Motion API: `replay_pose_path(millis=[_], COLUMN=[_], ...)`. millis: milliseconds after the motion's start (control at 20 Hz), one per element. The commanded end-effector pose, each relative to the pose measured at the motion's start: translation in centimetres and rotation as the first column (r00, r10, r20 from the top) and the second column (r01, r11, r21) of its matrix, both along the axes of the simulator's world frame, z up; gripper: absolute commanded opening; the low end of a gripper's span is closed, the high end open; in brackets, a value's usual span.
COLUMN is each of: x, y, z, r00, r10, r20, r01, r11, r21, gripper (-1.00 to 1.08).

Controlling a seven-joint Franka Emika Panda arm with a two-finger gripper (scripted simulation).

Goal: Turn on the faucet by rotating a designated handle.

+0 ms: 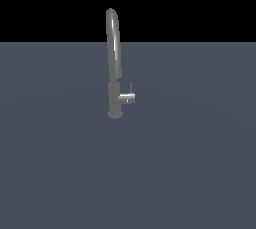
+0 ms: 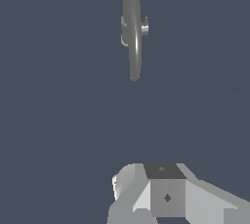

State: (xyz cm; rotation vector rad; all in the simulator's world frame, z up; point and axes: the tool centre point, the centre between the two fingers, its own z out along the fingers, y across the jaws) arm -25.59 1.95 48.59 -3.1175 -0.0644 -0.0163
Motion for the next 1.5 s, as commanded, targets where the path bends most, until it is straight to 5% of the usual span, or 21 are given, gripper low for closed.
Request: replay_pose_path(millis=[0,700,1450], x=[0.0,2.7,10.8], y=[0.0,0.3,0.6], z=[0.0,-0.4,-2.5], r00=[1.000,0.996,0.940], r10=[0.000,-0.054,-0.193], r20=[0.000,-0.067,-0.280], r01=[0.000,0.058,0.247], r11=[1.000,0.997,0.953], r21=[0.000,0.050,0.176], gripper=[-1.00,-1.00,-1.00])
